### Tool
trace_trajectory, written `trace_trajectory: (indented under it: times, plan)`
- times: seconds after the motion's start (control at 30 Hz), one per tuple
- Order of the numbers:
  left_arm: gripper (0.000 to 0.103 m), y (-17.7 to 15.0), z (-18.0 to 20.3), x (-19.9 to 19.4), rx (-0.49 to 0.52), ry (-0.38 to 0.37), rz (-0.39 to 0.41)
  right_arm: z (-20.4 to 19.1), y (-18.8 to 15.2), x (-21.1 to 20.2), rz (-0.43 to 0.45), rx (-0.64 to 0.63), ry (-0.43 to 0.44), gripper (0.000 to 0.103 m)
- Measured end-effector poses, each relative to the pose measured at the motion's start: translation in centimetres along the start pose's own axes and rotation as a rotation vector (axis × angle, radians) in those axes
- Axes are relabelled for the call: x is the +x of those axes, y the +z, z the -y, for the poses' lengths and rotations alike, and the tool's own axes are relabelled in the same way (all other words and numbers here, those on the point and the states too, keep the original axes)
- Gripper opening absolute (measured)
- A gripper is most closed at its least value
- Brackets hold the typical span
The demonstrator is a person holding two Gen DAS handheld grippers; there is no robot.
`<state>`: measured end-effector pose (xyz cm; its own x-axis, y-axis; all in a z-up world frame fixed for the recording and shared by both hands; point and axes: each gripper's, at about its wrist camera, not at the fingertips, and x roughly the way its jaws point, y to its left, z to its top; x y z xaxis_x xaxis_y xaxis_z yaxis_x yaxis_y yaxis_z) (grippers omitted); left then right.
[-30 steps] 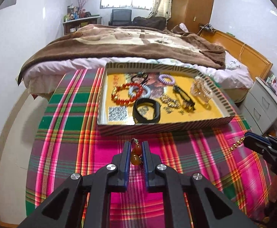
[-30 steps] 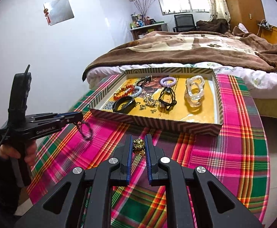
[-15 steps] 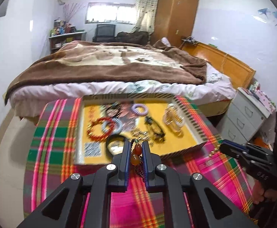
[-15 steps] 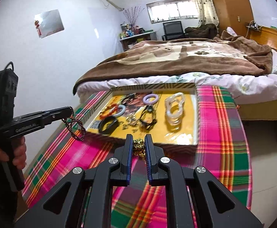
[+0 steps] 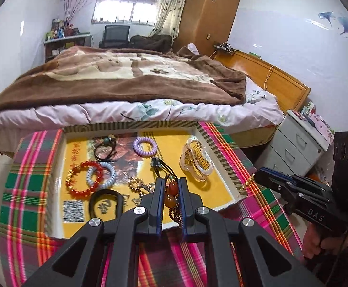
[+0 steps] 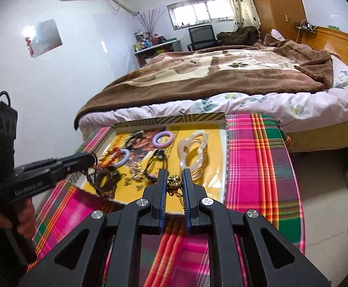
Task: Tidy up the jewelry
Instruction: 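Carry the bead necklace and gold chain over the yellow tray with both grippers, then open both grippers to drop the necklace and gold chain into the tray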
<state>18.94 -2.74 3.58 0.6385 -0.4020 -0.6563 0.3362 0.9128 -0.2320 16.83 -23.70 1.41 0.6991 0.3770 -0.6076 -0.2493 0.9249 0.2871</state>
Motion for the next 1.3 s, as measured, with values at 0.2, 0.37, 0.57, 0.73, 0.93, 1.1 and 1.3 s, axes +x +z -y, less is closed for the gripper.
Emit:
trace_trajectory:
  times: [0.2, 0.37, 0.57, 0.73, 0.93, 1.1, 1.3]
  plan:
    - [0.011, -0.5, -1.0, 3.1, -0.041, 0.000, -0.045, 0.8, 0.3, 2.9, -0.051, 0.014, 0.005, 0.012]
    - [0.011, -1.0, -2.2, 5.2, -0.055, 0.029, -0.081, 0.7, -0.3, 4.9, -0.096, 0.001, 0.031, 0.012]
    - [0.012, -1.2, -2.5, 6.0, -0.009, 0.081, -0.090, 1.5, -1.1, 6.1, -0.142, -0.002, 0.014, 0.013]
    - [0.012, -1.4, -2.8, 6.5, -0.008, 0.095, -0.110, 1.6, -1.5, 6.5, -0.167, -0.037, -0.022, 0.013]
    - [0.012, -1.9, -2.7, 7.0, 0.005, 0.118, -0.131, 1.5, -1.7, 6.9, -0.190, -0.063, -0.047, 0.013]
    - [0.015, -2.1, -2.7, 7.2, 0.004, 0.115, -0.144, 1.5, -1.9, 7.0, -0.200, -0.062, -0.055, 0.013]
    - [0.045, -2.2, -2.7, 6.9, -0.003, 0.117, -0.138, 1.1, -1.9, 7.1, -0.201, -0.079, -0.073, 0.017]
